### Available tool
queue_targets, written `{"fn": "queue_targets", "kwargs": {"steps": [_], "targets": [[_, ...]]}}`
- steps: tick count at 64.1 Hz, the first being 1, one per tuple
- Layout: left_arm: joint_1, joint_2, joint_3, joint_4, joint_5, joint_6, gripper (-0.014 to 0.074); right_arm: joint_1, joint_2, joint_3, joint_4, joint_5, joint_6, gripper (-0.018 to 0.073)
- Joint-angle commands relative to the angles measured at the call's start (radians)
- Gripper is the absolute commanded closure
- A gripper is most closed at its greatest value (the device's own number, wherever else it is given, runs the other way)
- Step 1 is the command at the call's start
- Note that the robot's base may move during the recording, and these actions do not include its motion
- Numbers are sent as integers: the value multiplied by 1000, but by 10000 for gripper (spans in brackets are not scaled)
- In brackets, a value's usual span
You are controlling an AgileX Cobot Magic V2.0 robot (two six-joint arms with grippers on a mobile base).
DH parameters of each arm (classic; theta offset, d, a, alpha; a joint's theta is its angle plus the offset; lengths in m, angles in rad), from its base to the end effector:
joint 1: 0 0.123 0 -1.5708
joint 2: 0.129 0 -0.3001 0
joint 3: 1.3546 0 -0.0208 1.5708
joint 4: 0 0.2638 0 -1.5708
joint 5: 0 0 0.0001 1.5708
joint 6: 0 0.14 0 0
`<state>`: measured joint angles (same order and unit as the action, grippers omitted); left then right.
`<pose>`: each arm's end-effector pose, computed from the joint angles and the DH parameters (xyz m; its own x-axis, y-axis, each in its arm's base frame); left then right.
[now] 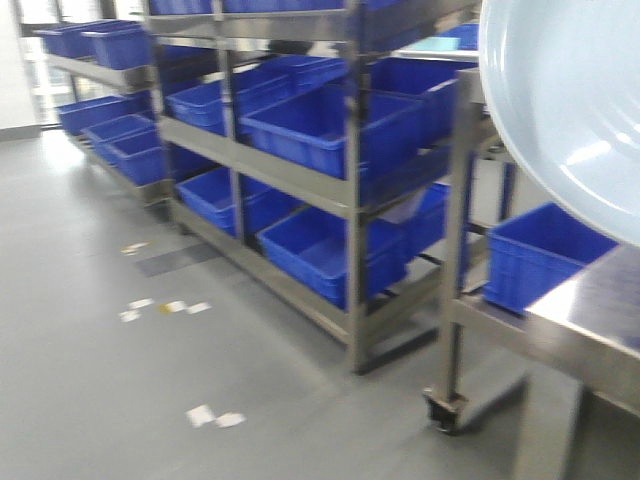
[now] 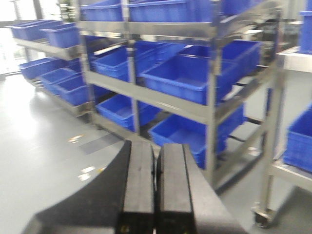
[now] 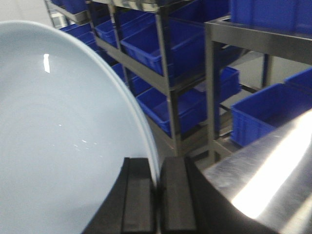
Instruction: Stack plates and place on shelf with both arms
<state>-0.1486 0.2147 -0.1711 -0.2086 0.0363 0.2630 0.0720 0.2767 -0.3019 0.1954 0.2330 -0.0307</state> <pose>0.1186 -0.0188 0.2574 0.0165 0.0526 -0.9985 0.1548 0.9864 0.0546 0.1222 0.0151 0.2754 -0.1328 0.1495 -0.9798 -0.0964 0.9819 0.1629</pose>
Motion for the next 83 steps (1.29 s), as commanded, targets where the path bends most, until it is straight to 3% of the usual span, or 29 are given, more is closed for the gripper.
{"fn": "queue_targets", "kwargs": {"steps": [1, 83], "targets": [[-4, 11, -31, -1, -81, -2, 516, -1, 5, -34, 7, -99, -2, 519], [-1, 11, -31, -1, -81, -2, 516, -1, 5, -34, 7, -99, -2, 519]]}}
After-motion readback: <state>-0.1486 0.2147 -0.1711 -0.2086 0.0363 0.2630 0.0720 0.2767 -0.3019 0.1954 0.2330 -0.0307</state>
